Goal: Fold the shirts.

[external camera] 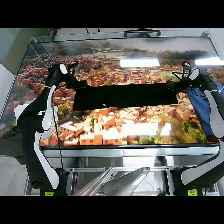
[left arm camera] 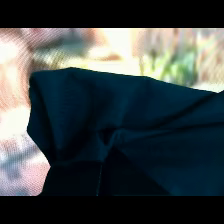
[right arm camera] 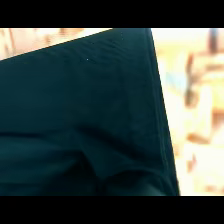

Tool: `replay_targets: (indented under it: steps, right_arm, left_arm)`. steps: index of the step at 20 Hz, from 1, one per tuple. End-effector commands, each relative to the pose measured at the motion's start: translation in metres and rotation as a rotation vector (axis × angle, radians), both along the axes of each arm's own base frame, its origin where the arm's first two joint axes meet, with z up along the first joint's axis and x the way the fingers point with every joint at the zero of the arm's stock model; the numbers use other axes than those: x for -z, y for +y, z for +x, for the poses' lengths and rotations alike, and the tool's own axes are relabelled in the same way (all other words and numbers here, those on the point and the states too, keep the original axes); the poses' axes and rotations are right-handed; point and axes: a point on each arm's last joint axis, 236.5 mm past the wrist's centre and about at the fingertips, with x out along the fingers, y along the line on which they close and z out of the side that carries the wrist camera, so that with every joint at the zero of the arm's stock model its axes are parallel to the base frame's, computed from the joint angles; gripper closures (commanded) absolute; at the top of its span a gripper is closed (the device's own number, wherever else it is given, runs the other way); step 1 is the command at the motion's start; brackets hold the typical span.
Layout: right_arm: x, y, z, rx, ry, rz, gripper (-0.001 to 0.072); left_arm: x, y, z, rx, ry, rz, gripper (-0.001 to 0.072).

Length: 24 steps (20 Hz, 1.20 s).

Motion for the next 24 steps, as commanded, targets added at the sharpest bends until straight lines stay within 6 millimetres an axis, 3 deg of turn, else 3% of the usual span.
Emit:
replay_targets:
  steps: [1, 8, 9, 10, 11, 12, 14, 15, 18, 19, 22, 23, 24]
  right_arm:
    - [0.001, 0.0, 0.002, 0.002, 0.0, -0.009, 0.0531]
    - [0.008, 0.003, 0.004, 0.007, 0.008, 0.006, 0.0528]
    - [0.001, 0.0, 0.003, -0.002, 0.01, 0.0, 0.0526]
    - [-0.011, -0.005, 0.004, -0.029, 0.009, -0.022, 0.0469]
    - [-0.026, -0.014, 0.007, -0.044, -0.002, -0.06, 0.0299]
    - [-0.044, -0.025, 0.013, -0.051, -0.025, -0.104, 0.0204]
    - [-0.072, -0.035, 0.022, -0.041, -0.066, -0.117, 0.0167]
    - [-0.074, -0.032, 0.023, -0.034, -0.067, -0.085, 0.0167]
    - [-0.045, -0.02, 0.009, -0.109, 0.017, 0.001, 0.0168]
    - [-0.033, -0.023, 0.003, -0.104, 0.057, 0.024, 0.0168]
    - [-0.017, -0.027, 0.0, -0.097, 0.06, 0.19, 0.0169]
    - [-0.016, -0.031, 0.002, -0.078, 0.04, 0.245, 0.0169]
    - [-0.016, -0.035, 0.004, -0.07, 0.021, 0.288, 0.0169]
  left_arm:
    - [-0.001, -0.002, 0.0, 0.001, -0.002, -0.006, 0.0685]
    - [-0.005, -0.009, 0.0, 0.015, -0.009, -0.004, 0.0675]
    - [-0.011, -0.007, 0.0, 0.019, -0.018, 0.003, 0.0464]
    - [-0.023, -0.004, 0.003, 0.014, -0.042, 0.002, 0.0267]
    - [-0.039, 0.004, 0.006, 0.0, -0.07, 0.0, 0.0099]
    - [-0.057, 0.014, 0.01, -0.018, -0.104, -0.002, 0.0034]
    - [-0.099, 0.036, 0.016, -0.065, -0.18, -0.008, 0.0034]
    - [-0.12, 0.045, 0.016, -0.092, -0.212, -0.019, 0.0035]
    - [-0.159, 0.06, 0.007, -0.113, -0.254, -0.019, 0.0039]
    - [-0.166, 0.059, 0.003, -0.109, -0.254, -0.019, 0.0118]
    - [-0.172, 0.046, -0.004, -0.079, -0.248, -0.021, 0.0584]
    - [-0.17, 0.038, -0.006, -0.062, -0.24, -0.022, 0.069]
    - [-0.169, 0.029, -0.007, -0.045, -0.237, -0.024, 0.0675]
